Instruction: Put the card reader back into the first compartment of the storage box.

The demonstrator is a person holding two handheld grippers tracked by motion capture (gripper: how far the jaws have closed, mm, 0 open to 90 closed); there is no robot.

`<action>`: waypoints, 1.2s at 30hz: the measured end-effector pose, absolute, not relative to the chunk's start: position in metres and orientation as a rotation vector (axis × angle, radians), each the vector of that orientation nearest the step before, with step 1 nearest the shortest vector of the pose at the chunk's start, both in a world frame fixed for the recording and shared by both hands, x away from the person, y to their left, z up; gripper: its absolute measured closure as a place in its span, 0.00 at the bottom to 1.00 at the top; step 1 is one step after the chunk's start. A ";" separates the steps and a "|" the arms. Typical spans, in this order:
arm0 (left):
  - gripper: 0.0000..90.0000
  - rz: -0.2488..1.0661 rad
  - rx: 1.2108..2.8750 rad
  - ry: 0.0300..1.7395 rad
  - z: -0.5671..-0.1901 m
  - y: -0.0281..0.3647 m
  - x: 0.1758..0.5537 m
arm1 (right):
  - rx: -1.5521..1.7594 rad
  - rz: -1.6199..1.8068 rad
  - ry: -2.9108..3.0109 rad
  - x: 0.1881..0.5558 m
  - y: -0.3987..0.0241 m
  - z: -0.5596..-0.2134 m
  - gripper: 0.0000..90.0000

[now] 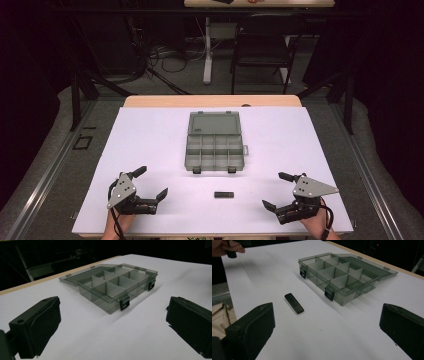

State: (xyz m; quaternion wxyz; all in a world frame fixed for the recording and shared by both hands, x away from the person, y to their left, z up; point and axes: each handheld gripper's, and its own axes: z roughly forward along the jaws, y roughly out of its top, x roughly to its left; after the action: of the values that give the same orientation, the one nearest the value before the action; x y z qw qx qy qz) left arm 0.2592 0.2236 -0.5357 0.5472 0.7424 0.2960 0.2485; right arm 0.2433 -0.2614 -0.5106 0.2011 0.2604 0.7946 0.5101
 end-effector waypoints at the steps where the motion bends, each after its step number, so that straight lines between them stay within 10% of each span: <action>1: 0.00 0.589 1.759 0.701 -0.536 0.224 0.259 | 0.717 1.417 2.230 0.245 -0.259 -0.510 0.00; 36: 0.00 0.580 1.768 0.700 -0.536 0.224 0.260 | 0.520 1.435 2.440 0.292 -0.204 -0.509 0.01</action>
State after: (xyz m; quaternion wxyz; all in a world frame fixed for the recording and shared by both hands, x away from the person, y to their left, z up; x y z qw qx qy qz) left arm 0.2597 0.2238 -0.5364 0.5456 0.7454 0.2950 0.2444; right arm 0.2915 -0.2041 -0.5092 0.1315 0.1792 0.8404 0.4943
